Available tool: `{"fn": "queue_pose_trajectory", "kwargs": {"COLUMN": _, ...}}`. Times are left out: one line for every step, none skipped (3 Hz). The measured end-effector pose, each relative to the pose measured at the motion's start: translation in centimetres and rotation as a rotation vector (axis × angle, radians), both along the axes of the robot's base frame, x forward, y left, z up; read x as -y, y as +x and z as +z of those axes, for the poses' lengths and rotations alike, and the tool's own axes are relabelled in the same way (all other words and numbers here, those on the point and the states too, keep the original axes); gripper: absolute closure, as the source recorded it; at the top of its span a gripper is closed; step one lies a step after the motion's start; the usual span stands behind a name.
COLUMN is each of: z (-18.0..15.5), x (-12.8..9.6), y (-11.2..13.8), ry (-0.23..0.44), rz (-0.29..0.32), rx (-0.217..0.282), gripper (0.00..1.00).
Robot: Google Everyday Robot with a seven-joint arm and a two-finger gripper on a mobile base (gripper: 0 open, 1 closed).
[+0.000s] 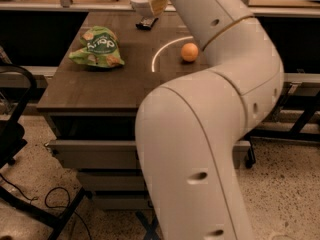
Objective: Move white bowl near rxbar chocolate
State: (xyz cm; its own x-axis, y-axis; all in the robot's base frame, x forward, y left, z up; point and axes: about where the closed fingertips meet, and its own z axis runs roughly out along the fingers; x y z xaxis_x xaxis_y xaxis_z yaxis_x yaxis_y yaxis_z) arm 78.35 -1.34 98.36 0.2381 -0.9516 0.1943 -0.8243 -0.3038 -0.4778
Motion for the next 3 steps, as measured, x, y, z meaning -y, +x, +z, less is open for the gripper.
{"fn": "queue_pose_trajectory", "kwargs": {"z": -1.3, "x": 3.2, "y": 3.1, "ry": -0.032, "rz": -0.135, "rx": 0.044, "gripper": 1.00}}
{"fn": "queue_pose_trajectory", "kwargs": {"z": -3.0, "x": 6.6, "y": 5.4, "ry": 0.007, "rz": -0.245, "rx": 0.079, "gripper": 1.00}}
{"fn": "queue_pose_trajectory", "kwargs": {"z": -4.3, "x": 7.8, "y": 6.4, "ry": 0.085, "rz": -0.281, "rx": 0.088, "gripper": 1.00}}
